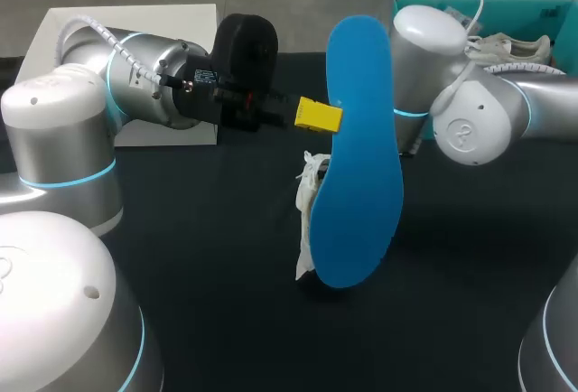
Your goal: Take the shoe out of the shoebox, open the shoe tongue, remove and reinsert the insole, then place the shoe into the shoebox
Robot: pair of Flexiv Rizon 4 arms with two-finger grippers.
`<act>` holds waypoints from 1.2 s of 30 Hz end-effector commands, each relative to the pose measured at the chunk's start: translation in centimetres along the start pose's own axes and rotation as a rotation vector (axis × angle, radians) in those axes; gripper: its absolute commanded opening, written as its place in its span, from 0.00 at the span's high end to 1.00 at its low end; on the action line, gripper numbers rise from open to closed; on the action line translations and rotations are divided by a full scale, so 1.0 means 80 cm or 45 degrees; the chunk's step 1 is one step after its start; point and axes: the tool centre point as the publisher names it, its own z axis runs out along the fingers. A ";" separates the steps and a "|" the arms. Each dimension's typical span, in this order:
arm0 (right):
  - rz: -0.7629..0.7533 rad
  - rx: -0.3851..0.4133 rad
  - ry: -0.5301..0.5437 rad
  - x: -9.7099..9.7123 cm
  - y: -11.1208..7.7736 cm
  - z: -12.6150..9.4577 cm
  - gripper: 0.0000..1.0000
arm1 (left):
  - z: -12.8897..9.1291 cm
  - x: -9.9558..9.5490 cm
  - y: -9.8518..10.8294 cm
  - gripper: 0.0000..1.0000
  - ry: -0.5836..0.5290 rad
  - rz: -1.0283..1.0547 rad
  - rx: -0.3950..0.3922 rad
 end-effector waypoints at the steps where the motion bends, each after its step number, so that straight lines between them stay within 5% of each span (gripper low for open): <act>1: 0.014 -0.012 -0.013 -0.002 -0.003 -0.004 1.00 | 0.001 0.000 0.000 1.00 -0.001 0.000 0.000; 6: 0.031 -0.050 -0.018 -0.002 -0.003 -0.008 1.00 | 0.001 0.000 0.000 1.00 -0.001 0.000 0.000; 7: 0.033 -0.061 -0.019 -0.002 -0.003 -0.009 0.93 | 0.001 0.000 0.000 1.00 -0.001 0.000 0.000; 8: 0.036 -0.068 -0.021 -0.001 -0.003 -0.011 0.67 | 0.001 0.000 0.000 1.00 -0.001 0.000 0.000; 10: 0.050 -0.084 -0.028 -0.001 -0.005 -0.017 0.00 | 0.001 0.000 0.000 1.00 -0.001 0.000 0.000; 29: 0.050 -0.194 0.161 -0.016 -0.030 -0.094 0.00 | 0.001 0.000 0.000 1.00 -0.001 0.000 0.000; 36: 0.050 -0.194 0.161 -0.016 -0.030 -0.094 0.00 | 0.001 0.000 0.000 1.00 -0.001 0.000 0.000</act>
